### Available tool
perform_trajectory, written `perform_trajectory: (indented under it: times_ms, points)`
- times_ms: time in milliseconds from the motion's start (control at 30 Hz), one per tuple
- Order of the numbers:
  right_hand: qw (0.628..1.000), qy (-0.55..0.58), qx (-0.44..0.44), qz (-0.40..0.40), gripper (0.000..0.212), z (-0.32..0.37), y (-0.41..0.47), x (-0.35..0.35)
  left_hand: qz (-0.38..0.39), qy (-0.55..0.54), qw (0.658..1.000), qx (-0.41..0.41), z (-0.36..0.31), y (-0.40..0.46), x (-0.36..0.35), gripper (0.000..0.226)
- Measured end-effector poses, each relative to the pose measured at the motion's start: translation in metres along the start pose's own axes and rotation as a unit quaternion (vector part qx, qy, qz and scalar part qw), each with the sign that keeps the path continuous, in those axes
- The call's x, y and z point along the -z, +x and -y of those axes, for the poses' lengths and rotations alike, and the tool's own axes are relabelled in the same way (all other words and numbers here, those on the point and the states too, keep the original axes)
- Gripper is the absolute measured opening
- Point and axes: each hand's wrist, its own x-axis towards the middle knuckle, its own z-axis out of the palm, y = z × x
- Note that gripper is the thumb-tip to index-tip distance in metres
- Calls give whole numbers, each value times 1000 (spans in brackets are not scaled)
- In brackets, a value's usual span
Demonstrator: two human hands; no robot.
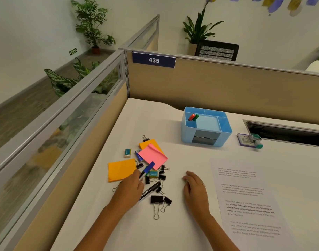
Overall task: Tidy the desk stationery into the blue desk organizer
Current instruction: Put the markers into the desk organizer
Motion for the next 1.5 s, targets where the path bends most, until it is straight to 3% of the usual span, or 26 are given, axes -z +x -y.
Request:
perform_trajectory:
  times_ms: [100, 267, 433, 600, 667, 733, 800, 867, 1000, 1100, 1333, 1500]
  points:
    - [1000, 3, 4, -3, 26, -1, -1, 0, 68, -10, 998, 8, 8, -14, -7, 10]
    - [1000, 8, 0, -1, 26, -1, -1, 1, 105, 44, 993, 16, 14, -21, -12, 32]
    - [1000, 7, 2, 5, 27, -3, -2, 1, 109, 89, 990, -3, 10, -23, -11, 25]
    - [995, 79, -49, 27, 25, 6, 4, 14, 120, -45, 992, -2, 0, -24, -7, 27]
    - [971, 197, -118, 67, 19, 20, 9, 30, 172, -139, 975, 6, -8, -25, 0, 20]
    - [898, 374, -173, 153, 18, 40, 14, 48, 234, -203, 951, 11, -20, -27, 7, 9]
    - [847, 441, -172, 241, 24, 57, 17, 62, 270, -225, 936, 6, -30, -29, 9, 11]
    - [841, 423, -145, 304, 29, 69, 18, 72, 286, -230, 930, 7, -38, -30, 8, 20]
    - [873, 348, -100, 326, 39, 78, 24, 84, 299, -226, 927, 21, -46, -28, 7, 35]
    - [895, 295, -52, 329, 36, 81, 29, 88, 273, -143, 951, 23, -50, -27, 4, 40]
    - [937, 175, 6, 303, 11, 85, 43, 91, 146, 34, 988, -27, -55, -16, -6, 23]
    - [976, 56, 78, 196, 16, 89, 74, 118, -55, 75, 993, -79, -36, 0, -2, 44]
